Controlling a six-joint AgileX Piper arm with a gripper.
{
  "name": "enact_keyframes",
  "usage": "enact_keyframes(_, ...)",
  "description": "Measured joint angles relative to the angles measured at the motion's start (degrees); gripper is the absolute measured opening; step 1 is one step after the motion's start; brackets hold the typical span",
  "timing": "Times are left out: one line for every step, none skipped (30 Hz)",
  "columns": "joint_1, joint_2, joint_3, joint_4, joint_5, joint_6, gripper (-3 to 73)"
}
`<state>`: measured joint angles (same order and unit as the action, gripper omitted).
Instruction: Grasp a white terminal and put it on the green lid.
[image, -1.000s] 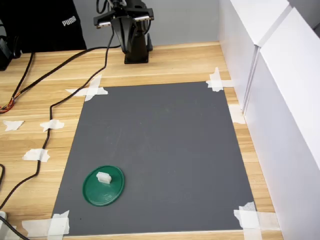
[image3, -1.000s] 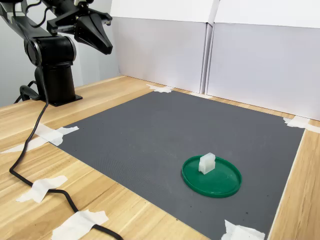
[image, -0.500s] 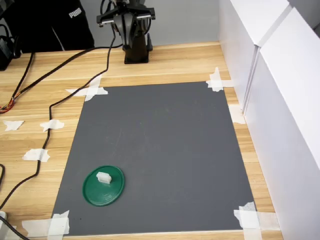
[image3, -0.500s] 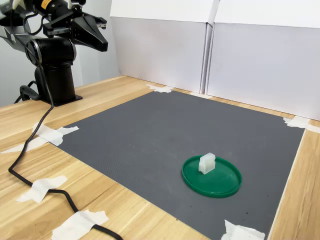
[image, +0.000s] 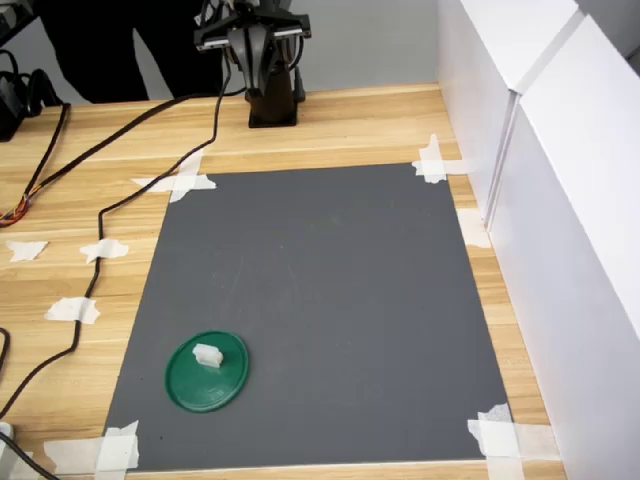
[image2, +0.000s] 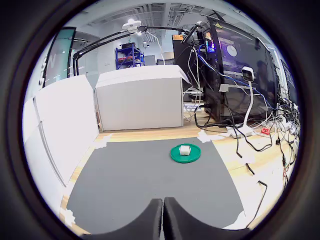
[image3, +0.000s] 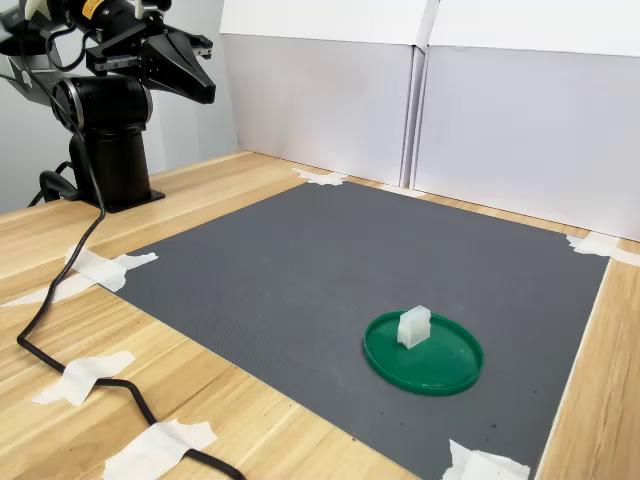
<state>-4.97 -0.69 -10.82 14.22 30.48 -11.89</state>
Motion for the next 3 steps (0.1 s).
enact_keyframes(0.00,0.00,0.00,0.00,0.00,0.00,-1.6)
enact_keyframes(0.00,0.00,0.00,0.00,0.00,0.00,-1.6)
enact_keyframes(0.00,0.00,0.00,0.00,0.00,0.00,-1.6)
